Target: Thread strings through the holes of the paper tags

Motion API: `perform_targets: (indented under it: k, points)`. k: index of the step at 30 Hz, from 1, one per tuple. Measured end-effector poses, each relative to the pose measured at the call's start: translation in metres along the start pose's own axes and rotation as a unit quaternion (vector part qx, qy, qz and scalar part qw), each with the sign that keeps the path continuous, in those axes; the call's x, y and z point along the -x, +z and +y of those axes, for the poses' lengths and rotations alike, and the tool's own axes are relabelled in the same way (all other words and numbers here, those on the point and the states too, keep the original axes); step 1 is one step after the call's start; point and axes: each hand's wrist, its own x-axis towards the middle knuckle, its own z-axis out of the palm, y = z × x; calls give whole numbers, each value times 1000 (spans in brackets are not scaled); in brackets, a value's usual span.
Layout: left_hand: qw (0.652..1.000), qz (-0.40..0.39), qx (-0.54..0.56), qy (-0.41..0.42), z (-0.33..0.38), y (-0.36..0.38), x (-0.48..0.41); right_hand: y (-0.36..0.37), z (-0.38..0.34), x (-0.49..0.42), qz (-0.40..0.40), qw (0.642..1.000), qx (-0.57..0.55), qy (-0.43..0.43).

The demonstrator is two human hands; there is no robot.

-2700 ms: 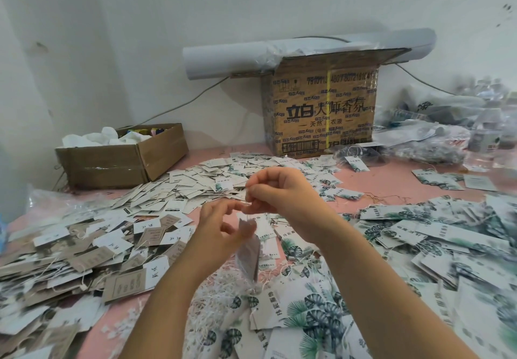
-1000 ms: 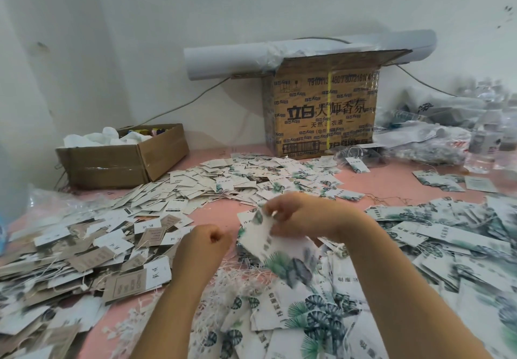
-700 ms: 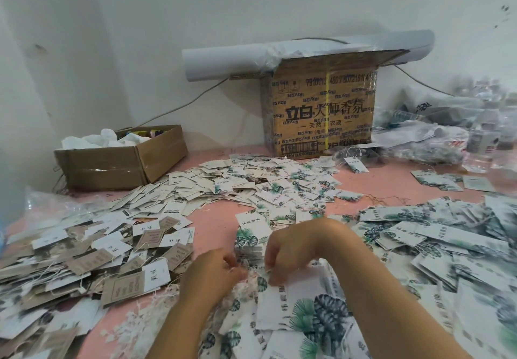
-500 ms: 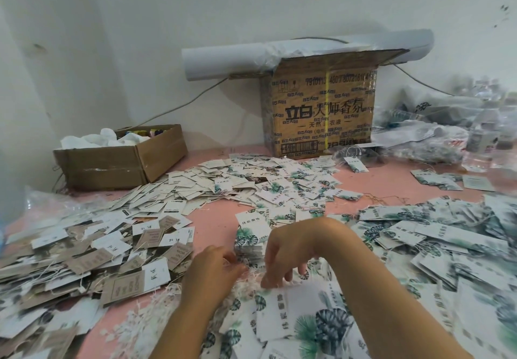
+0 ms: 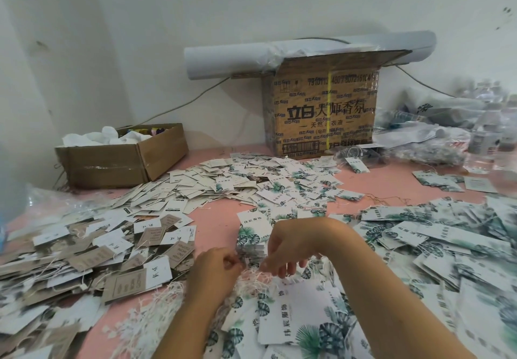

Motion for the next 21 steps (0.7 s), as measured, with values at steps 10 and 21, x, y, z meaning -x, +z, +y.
perform_targets:
  k: [10, 21]
  points:
    - [967, -107, 231, -4, 10, -25, -6, 9, 5, -24, 147, 986, -52, -51]
    - [960, -112, 249, 57, 31, -39, -4, 6, 5, -25, 220, 967, -72, -107]
